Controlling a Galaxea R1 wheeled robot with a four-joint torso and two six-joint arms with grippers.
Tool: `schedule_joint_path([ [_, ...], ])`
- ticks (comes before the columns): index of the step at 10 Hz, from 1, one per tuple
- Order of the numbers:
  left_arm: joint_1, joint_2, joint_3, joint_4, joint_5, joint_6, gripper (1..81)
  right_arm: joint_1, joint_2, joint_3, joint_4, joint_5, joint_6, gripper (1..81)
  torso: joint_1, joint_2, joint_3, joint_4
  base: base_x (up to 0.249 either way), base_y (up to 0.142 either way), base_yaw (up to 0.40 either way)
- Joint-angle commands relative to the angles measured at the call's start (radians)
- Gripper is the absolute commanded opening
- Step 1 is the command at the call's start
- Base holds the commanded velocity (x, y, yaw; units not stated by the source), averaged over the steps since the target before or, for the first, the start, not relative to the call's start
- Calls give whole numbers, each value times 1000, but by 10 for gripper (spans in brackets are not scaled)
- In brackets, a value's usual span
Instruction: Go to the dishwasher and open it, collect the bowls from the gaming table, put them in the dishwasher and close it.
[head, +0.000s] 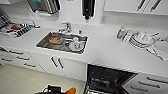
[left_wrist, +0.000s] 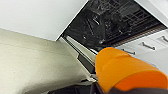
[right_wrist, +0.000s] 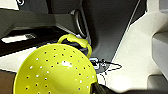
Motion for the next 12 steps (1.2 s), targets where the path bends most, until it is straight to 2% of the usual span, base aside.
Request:
schedule_joint_path([
  [1, -173, 66, 55, -25, 60, -3, 10, -8, -9, 11, -6, -57, -1, 10, 0, 0, 0, 0, 0, 0, 0],
  [3, -219, 170, 35, -47, 136, -2, 10, -12, -9, 11, -3, -56, -1, 10, 0, 0, 0, 0, 0, 0, 0],
  [5, -257, 249, 20, -65, 176, -2, 10, -12, -9, 13, -1, -48, 1, 10, 0, 0, 0, 0, 0, 0, 0],
  [7, -288, 297, 14, -90, 187, -2, 10, -12, -9, 11, -1, -48, -1, 10, 0, 1, 0, 0, 0, 0, 0],
  [9, -310, 347, -8, -91, 209, -2, 10, -13, -9, 11, -1, -49, -1, 10, 0, 1, 0, 0, 0, 0, 0],
  [12, -330, 418, -63, -91, 210, 0, 10, -13, -8, 13, -1, -49, 1, 10, 0, 1, -57, 0, 0, 0, 0],
])
